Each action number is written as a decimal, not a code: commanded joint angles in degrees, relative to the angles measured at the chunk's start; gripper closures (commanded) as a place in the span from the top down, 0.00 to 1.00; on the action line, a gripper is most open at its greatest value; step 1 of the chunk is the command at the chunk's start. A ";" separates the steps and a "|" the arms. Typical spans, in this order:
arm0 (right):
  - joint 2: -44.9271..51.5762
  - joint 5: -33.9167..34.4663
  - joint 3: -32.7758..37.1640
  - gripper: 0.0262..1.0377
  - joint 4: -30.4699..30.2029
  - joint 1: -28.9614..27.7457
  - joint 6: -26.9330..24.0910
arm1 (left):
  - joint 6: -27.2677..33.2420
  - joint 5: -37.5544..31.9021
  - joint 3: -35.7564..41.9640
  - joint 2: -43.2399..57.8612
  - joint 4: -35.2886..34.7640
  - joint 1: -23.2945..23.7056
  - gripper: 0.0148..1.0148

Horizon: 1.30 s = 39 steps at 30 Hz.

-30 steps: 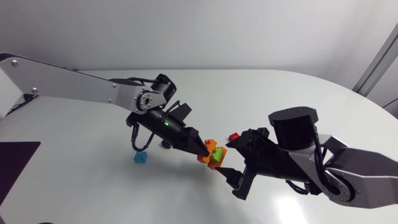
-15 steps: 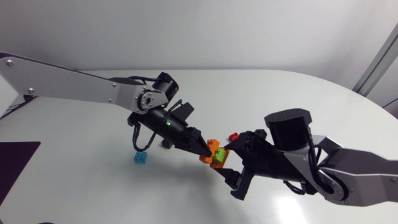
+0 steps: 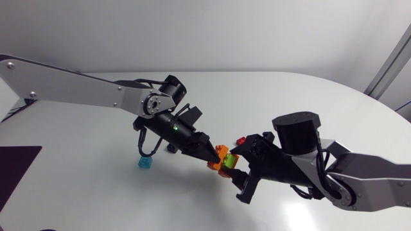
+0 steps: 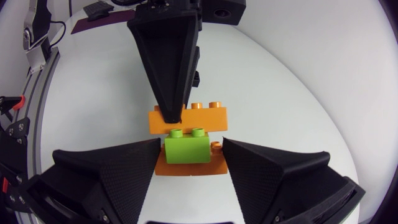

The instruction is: Separate the duplo bricks

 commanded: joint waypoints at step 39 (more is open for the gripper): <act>-8.73 1.42 -4.28 0.34 -1.79 -3.63 -2.19 | 18.12 -24.10 6.28 -3.34 -21.10 1.39 0.20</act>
